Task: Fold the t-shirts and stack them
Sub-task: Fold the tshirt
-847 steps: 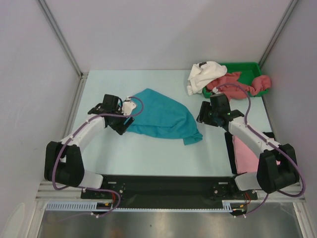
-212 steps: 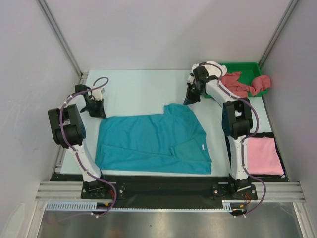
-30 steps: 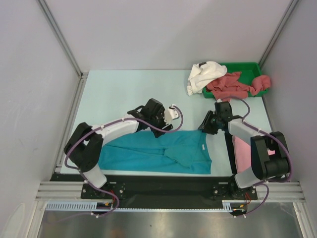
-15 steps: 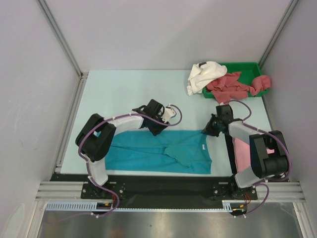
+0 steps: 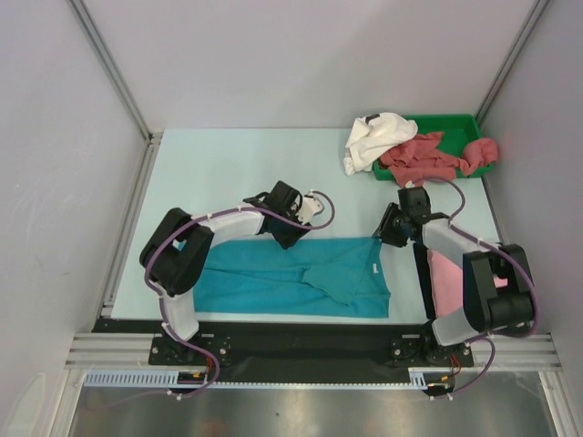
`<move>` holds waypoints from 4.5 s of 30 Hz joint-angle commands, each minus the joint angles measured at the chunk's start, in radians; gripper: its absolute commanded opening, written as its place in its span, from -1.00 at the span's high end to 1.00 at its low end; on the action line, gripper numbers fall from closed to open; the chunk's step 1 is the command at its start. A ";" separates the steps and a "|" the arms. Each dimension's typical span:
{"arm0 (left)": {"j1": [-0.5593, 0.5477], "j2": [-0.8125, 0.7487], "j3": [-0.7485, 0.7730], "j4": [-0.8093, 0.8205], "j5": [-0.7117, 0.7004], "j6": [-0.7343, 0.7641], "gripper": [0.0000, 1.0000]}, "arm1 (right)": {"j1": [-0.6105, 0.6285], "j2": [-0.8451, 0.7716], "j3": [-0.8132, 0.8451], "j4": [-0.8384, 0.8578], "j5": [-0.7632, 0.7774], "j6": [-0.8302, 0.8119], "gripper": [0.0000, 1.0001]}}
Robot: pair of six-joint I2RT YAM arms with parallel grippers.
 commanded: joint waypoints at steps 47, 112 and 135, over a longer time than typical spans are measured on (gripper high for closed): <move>0.009 0.016 0.050 -0.076 0.000 0.034 -0.27 | 0.122 -0.107 -0.120 -0.154 -0.026 0.070 0.71; 0.614 -0.315 -0.421 -0.476 0.302 0.513 0.87 | 0.073 0.313 0.348 -0.357 0.005 -0.131 1.00; 0.190 -0.283 -0.404 -0.516 0.538 0.458 0.64 | 0.139 1.203 1.735 -0.741 0.208 -0.243 1.00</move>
